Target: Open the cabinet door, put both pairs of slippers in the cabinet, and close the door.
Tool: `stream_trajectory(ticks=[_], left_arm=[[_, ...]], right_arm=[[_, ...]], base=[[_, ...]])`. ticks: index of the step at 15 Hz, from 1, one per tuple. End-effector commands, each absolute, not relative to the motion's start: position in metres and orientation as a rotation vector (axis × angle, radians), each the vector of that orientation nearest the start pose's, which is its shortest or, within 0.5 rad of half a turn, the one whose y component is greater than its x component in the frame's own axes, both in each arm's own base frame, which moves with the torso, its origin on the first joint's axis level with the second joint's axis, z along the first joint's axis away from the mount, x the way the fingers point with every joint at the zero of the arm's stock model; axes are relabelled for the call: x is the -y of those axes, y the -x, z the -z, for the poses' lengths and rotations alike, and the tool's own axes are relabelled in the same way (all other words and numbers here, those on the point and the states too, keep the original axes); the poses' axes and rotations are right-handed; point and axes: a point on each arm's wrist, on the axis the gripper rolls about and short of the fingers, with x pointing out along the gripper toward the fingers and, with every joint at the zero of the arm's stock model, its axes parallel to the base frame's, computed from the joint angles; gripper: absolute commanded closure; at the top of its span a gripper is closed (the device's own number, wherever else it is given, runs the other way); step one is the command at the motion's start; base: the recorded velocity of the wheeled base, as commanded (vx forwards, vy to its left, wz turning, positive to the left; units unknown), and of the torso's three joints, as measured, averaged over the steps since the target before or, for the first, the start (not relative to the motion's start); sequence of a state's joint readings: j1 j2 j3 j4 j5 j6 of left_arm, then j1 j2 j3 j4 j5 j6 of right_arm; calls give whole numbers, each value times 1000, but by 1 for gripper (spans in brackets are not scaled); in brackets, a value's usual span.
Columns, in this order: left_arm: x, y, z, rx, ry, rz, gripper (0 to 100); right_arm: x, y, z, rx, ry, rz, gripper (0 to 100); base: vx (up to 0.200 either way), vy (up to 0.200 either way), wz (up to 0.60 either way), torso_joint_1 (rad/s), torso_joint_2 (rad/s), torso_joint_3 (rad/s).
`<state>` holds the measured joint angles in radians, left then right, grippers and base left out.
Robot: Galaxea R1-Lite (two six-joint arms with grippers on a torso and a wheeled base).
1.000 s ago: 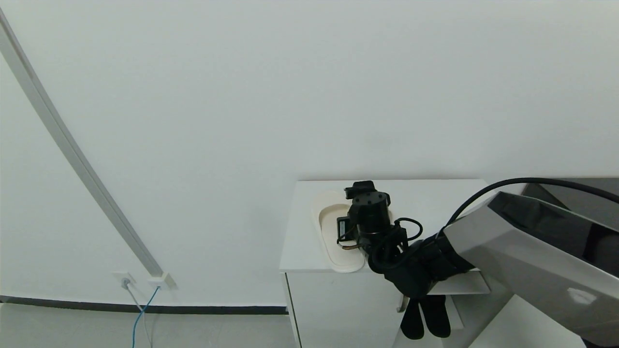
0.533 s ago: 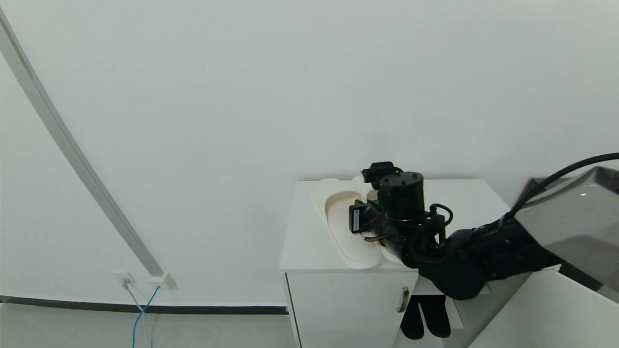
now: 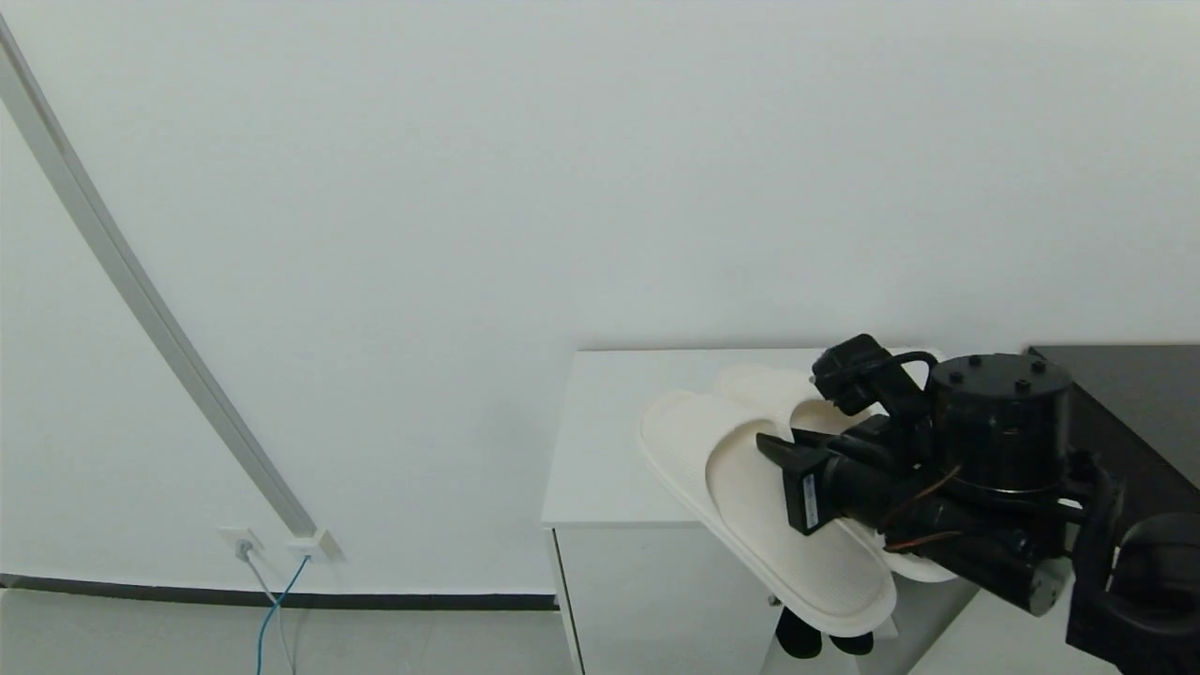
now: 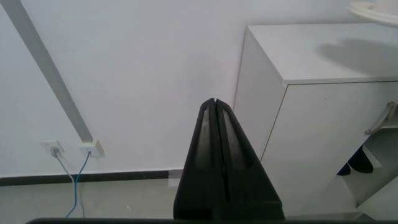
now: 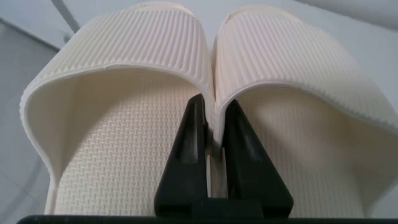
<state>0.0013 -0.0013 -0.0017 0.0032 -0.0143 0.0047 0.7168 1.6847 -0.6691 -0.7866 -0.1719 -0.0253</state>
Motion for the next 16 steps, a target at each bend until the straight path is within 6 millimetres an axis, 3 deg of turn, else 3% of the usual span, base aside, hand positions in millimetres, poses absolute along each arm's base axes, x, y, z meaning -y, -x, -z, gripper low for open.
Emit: stream_trajectory(ticks=[1, 4, 16], left_arm=[[0, 23, -76, -2, -3, 12, 100], [0, 23, -76, -2, 0, 12, 100], [0, 23, -76, -2, 3, 12, 100]], right_arm=[[-177, -211, -166, -150, 145, -553, 100], [-182, -215, -159, -136, 138, -561, 100], [-183, -208, -153, -160, 146, -595, 100]], base=[[0, 0, 0, 0, 0, 0], [0, 0, 0, 0, 0, 0], [-183, 0, 0, 2, 3, 3]])
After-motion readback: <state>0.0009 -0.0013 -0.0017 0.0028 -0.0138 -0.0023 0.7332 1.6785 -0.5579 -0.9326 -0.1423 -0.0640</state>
